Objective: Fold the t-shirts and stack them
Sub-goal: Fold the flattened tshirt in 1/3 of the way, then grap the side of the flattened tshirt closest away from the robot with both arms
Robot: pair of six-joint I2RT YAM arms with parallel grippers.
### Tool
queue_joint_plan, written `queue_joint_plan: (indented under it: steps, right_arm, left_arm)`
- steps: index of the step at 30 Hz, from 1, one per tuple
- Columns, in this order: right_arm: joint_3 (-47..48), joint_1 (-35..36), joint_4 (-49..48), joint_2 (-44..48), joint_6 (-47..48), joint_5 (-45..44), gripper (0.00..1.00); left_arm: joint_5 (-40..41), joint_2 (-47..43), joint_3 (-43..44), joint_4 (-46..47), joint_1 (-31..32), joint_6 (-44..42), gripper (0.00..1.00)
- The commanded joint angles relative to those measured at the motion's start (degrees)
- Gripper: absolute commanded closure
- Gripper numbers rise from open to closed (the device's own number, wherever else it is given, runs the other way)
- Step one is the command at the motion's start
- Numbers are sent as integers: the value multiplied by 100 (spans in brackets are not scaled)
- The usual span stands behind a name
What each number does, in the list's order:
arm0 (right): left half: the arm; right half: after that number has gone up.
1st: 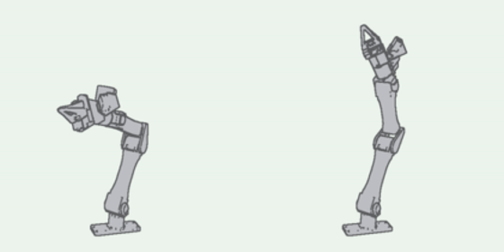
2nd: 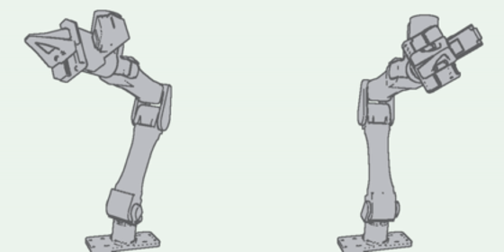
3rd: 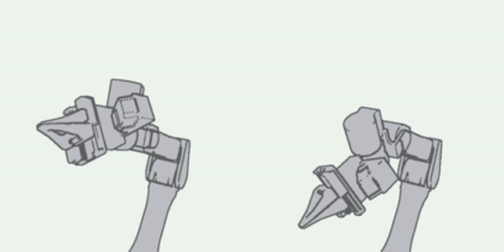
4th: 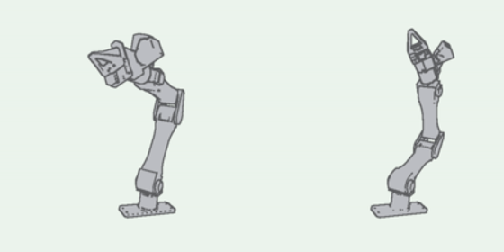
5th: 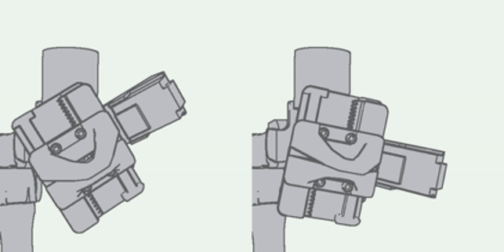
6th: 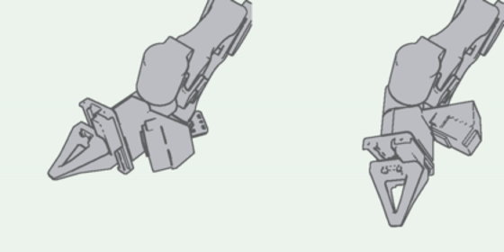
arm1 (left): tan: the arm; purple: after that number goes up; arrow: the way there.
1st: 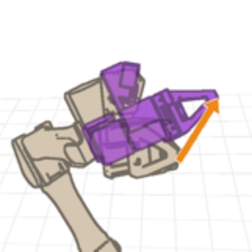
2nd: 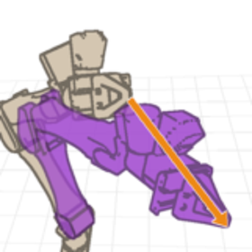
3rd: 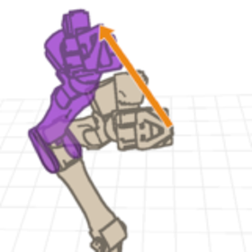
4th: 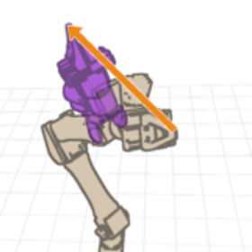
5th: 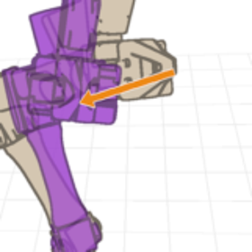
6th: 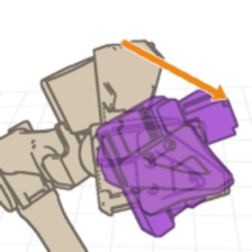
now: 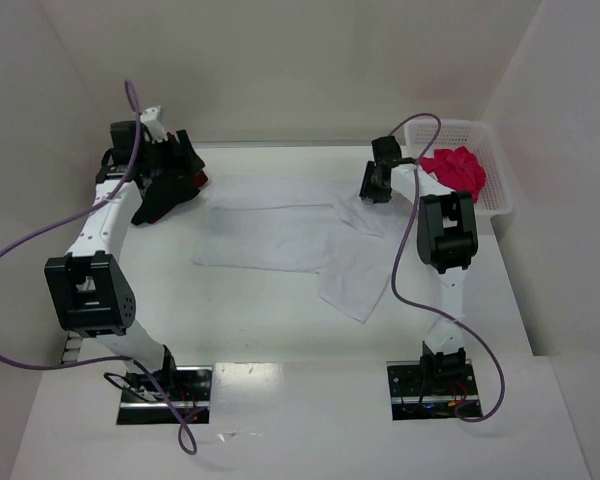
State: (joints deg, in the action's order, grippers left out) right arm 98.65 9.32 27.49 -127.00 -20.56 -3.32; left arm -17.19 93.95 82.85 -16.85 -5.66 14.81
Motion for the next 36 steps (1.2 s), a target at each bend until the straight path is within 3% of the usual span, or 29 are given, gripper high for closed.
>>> queue_joint_plan:
  steps: [1, 3, 7, 14, 16, 20, 25, 30, 36]
  right_arm:
    - [128, 17, -332, 947, -17, 567, 43]
    - [-11, 17, -392, 1390, -70, 708, 33]
    - [-1048, 140, -585, 2479, -356, 540, 26]
    - [-3621, 579, -428, 4453, -1136, 209, 26]
    - [-4496, 623, -267, 4989, -1765, 308, 30]
    - [-5168, 729, -33, 5952, -2554, 384, 31]
    - [-5512, 782, 292, 6117, -2677, 384, 27]
    - [-5794, 782, 292, 6179, -2717, 446, 19]
    - [-5980, 782, 117, 6126, -2831, 446, 17]
  left_arm:
    - [-22, -184, -302, -774, 774, -421, 0]
    - [-21, -184, -530, -775, 856, -192, 0]
    - [-100, -550, -1196, -723, 935, 637, 0]
    - [790, -693, -1571, -1105, 935, 1256, 0]
    - [1429, -641, -1570, -1452, 935, 1566, 0]
    - [1789, -641, -1747, -1654, 883, 2213, 0]
    - [2035, -589, -2176, -1641, 882, 2866, 0]
    - [2141, -483, -2480, -1479, 742, 2966, 0]
    - [2249, -265, -2493, -1294, 636, 2966, 5]
